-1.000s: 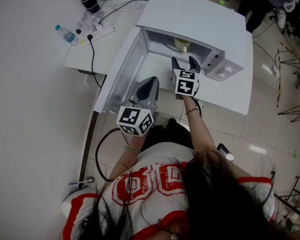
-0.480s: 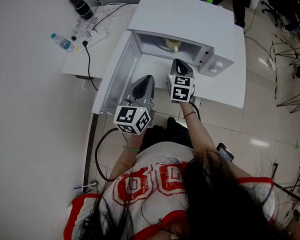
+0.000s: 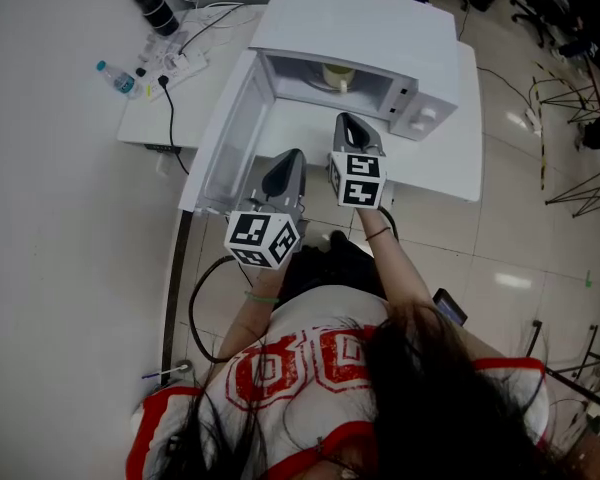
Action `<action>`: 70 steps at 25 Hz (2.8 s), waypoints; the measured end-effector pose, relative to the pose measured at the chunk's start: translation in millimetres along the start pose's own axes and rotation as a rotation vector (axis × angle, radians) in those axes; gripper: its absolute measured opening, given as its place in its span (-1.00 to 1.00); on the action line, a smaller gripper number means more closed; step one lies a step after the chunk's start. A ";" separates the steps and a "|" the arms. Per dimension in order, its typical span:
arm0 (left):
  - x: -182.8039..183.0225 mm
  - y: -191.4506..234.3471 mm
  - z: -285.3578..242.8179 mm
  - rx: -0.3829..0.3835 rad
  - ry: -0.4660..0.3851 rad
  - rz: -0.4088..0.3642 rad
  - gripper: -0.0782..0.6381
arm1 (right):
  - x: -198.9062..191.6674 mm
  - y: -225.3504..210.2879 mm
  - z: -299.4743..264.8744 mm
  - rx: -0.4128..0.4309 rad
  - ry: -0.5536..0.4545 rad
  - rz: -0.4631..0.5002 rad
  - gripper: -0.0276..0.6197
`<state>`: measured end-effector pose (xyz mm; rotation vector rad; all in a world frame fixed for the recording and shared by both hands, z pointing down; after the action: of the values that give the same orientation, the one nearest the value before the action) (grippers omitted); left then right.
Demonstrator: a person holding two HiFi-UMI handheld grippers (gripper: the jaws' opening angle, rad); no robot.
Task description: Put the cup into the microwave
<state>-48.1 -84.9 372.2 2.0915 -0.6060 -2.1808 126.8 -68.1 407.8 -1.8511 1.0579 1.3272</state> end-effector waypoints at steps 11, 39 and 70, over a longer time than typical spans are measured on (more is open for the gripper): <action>6.3 -19.5 16.9 0.022 -0.016 -0.024 -0.79 | -2.5 14.6 63.1 0.072 -0.004 0.024 -0.91; -12.6 -103.4 33.0 -0.003 -0.029 -0.036 -0.79 | -30.9 -14.8 168.8 0.070 -0.063 0.082 -0.91; 3.3 -55.5 69.0 -0.101 -0.057 -0.003 -0.79 | -25.5 50.9 179.8 0.061 -0.058 0.081 -0.91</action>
<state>-102.9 -18.4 351.5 1.9886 -0.4870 -2.2290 -4.1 63.9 376.0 -1.7311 1.1405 1.3712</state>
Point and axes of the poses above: the fingertips, and each gripper's own axes: z backward along the fingers, y to its left, x out of its top, the point moved 8 cm from there along z, backward along the fingers, and after that the axes turned 9 degrees about -x, right-handed, at the moved point
